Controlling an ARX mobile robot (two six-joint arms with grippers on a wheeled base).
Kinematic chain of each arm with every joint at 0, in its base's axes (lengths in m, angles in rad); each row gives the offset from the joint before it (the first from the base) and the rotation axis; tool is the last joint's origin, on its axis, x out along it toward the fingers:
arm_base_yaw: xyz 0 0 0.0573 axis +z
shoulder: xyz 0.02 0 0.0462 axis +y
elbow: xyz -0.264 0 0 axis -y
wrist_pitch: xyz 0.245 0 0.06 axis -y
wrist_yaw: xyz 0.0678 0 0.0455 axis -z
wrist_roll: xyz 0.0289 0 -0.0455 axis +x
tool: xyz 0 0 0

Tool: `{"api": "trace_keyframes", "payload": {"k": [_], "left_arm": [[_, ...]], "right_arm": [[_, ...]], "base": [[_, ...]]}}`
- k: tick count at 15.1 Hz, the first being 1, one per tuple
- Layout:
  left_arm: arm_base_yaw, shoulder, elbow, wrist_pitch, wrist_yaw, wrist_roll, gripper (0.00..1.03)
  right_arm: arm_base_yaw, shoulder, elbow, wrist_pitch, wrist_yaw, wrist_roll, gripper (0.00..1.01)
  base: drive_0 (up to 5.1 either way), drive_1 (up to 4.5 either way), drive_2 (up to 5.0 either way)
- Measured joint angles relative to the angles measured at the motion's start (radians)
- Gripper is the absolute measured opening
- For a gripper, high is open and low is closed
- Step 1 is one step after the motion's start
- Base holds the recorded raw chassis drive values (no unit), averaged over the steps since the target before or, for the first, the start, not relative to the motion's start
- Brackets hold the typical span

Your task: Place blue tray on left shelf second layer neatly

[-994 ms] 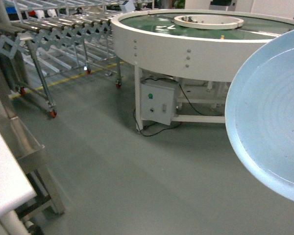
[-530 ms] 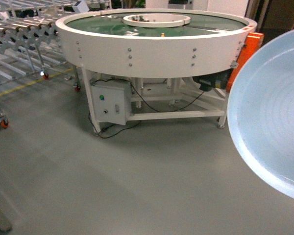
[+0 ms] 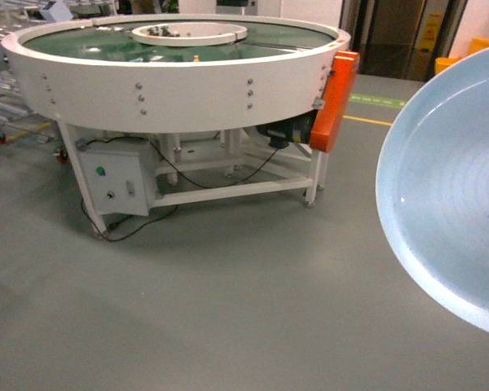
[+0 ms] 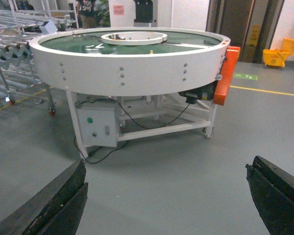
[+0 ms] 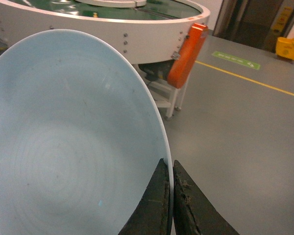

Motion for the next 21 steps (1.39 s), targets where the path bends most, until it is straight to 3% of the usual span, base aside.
{"api": "trace_keyframes", "payload": {"k": [12,21], "left_arm": [[0.0,0.0,0.0,0.0,0.001,0.0,0.98],[0.0,0.0,0.0,0.0,0.002,0.0,0.98]], "right_arm": [[0.0,0.0,0.0,-0.002,0.0,0.0,0.02],[0.0,0.003,0.001,0.001,0.003,0.0,0.02]], "base": [[2.1,-0.48,-6.3],[-1.4,-1.41,-1.4]]}}
